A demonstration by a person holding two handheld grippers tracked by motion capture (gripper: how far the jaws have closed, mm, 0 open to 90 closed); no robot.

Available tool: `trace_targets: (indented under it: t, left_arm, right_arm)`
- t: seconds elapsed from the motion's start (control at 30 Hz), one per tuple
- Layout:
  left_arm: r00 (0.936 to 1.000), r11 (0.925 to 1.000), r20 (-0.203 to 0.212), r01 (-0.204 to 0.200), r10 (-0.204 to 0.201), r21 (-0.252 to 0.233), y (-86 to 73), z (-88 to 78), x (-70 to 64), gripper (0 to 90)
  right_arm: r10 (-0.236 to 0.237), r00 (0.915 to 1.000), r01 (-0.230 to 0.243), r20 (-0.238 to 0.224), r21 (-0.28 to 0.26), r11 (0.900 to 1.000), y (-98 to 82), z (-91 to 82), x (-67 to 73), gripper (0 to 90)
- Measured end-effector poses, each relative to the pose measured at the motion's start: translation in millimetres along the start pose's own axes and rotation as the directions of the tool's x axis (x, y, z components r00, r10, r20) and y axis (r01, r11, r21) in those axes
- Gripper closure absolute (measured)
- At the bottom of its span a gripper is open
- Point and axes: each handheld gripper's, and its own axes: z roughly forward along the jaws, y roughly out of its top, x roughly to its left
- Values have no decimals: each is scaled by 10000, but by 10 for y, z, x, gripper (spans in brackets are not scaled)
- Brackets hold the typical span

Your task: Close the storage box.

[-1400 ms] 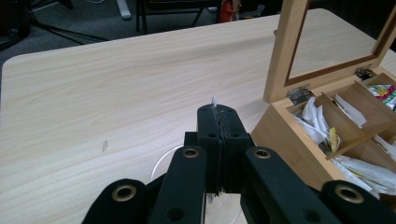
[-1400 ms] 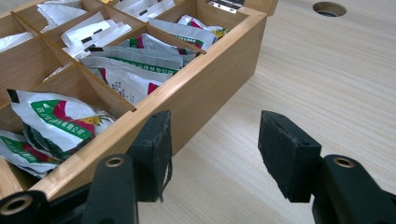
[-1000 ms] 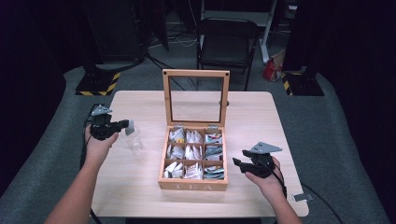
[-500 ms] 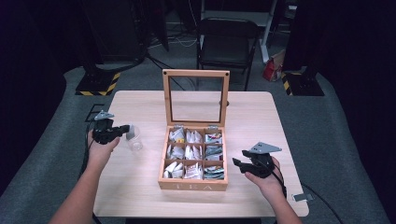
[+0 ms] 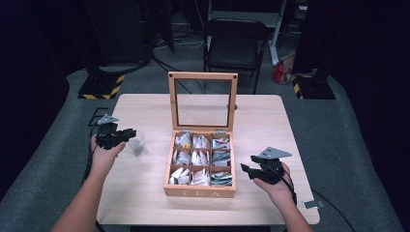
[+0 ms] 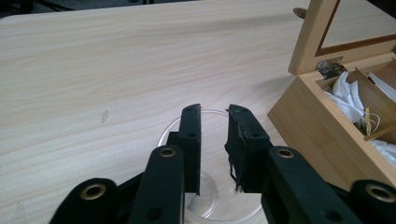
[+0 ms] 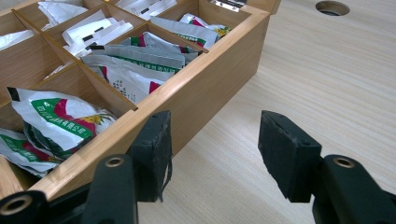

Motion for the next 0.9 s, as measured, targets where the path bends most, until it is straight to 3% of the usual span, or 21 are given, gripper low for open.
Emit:
trace_targets:
  t: [0.33,0.9]
  left_arm:
    - [9989,9998,415,-199,198,27,62,-41,-47,656]
    - [9918,9953,836,-963,969,-109,354,37,-350,582]
  right_arm:
    - [-92,9999,92,-61,55,9999,3,19,7,446]
    - [-242,9995,242,-226,-16,9997,17,12,21,453]
